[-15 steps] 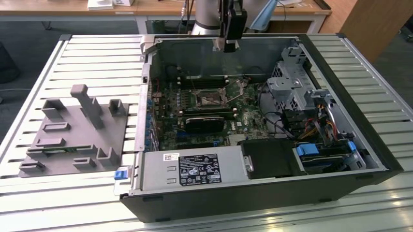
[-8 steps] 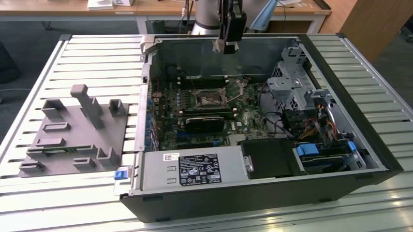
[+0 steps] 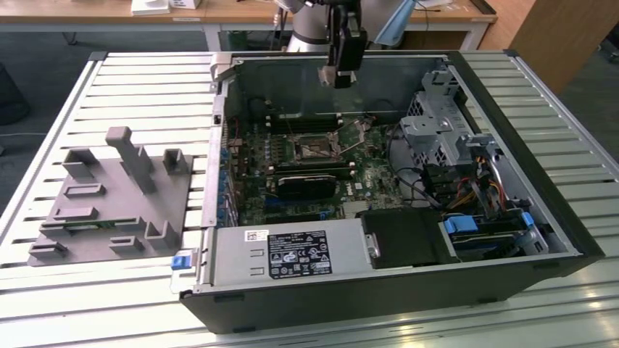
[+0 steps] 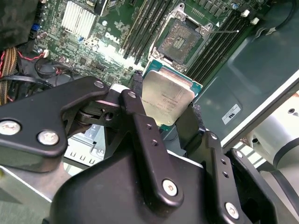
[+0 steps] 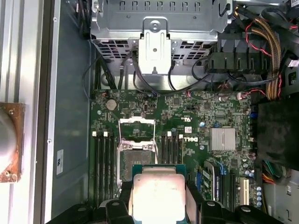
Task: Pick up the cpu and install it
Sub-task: 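Place the cpu into insertion slot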
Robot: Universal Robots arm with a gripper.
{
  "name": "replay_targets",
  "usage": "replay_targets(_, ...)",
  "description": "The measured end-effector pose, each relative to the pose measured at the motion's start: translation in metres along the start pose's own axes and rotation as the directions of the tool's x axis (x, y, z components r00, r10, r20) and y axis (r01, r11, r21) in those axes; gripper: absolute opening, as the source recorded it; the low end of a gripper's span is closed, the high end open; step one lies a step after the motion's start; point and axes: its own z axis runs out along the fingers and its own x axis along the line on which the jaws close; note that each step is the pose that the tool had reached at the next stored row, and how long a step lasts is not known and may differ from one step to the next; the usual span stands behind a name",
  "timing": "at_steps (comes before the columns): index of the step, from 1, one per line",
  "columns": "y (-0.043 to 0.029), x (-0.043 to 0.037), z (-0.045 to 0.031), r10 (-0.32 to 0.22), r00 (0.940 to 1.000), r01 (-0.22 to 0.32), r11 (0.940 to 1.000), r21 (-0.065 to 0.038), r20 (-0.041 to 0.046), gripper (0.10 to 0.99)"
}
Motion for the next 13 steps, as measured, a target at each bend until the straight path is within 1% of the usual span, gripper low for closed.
replay_targets(13,-0.0013,-0.0003,0.0229,0.000,1.0000,0.000,1.0000,0.006,0.0003,0.533)
